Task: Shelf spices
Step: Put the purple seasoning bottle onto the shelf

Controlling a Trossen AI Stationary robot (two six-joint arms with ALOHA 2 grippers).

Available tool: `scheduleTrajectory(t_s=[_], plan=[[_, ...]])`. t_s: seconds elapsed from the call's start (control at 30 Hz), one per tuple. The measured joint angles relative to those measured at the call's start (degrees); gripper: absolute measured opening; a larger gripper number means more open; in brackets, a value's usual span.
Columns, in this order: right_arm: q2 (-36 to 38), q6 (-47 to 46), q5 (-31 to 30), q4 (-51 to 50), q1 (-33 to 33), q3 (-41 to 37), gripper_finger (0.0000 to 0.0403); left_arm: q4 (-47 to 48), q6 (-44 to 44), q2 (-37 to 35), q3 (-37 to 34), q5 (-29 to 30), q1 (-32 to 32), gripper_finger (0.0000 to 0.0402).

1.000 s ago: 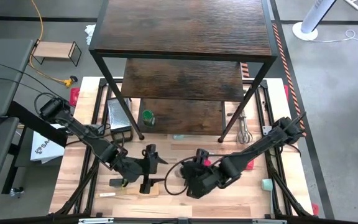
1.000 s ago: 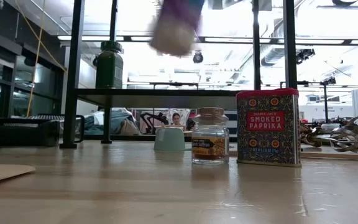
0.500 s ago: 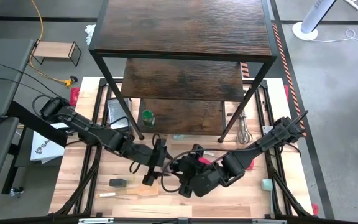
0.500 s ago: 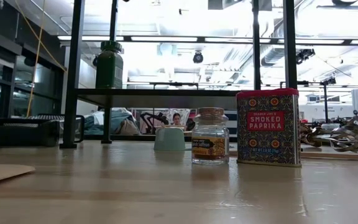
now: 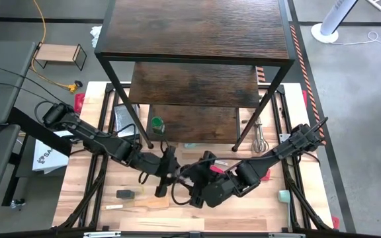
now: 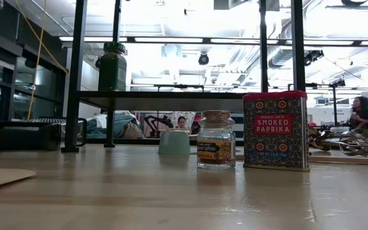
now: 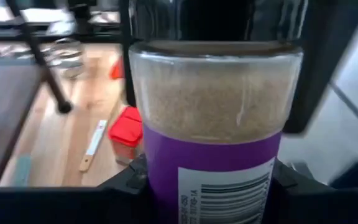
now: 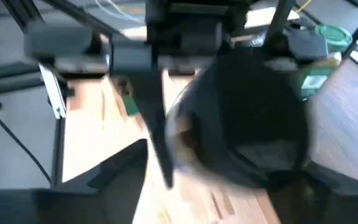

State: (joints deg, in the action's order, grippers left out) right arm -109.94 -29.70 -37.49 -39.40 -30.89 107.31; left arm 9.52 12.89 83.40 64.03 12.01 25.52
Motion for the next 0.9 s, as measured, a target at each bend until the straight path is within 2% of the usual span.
scheduleTrajectory(t_s=[0.1,0.23,0.3,0.43,0.5,0.53,0.63,0.73,0.9], plan=[[1.4,-0.3,1.2,-3.6,0.0,0.0,0.0316,2.4,7.0,-0.4,0.1,4.3,0.9,0.0147],[5.7,-5.4,-1.8,-14.7,0.1,0.0,0.0332,9.8,17.5,-1.1,0.0,16.9,4.2,0.0147],[7.9,-9.9,-4.3,-21.3,0.0,0.0,0.0333,12.5,25.0,-1.3,0.0,27.0,6.6,0.0147],[11.2,-15.4,-13.1,-31.1,-0.5,0.0,0.0335,12.7,43.2,0.0,-2.7,53.5,10.6,0.0147],[12.1,-15.0,-17.0,-33.7,-0.7,0.0,0.0335,13.0,50.6,2.1,-3.5,62.5,10.2,0.0147],[12.3,-14.8,-18.4,-34.6,-0.8,0.0,0.0335,12.7,52.5,3.5,-3.6,65.1,9.4,0.0147],[13.2,-12.1,-19.3,-35.4,-0.5,-0.1,0.0335,9.0,53.3,7.8,-2.7,66.8,6.1,0.0147],[14.3,-11.2,-18.8,-35.3,0.2,-0.1,0.0336,5.6,48.6,11.6,-0.7,65.9,2.6,0.0147],[14.8,-11.1,-19.1,-35.4,1.3,-0.1,0.0336,5.6,43.1,15.0,1.1,66.6,-2.1,0.0147]])
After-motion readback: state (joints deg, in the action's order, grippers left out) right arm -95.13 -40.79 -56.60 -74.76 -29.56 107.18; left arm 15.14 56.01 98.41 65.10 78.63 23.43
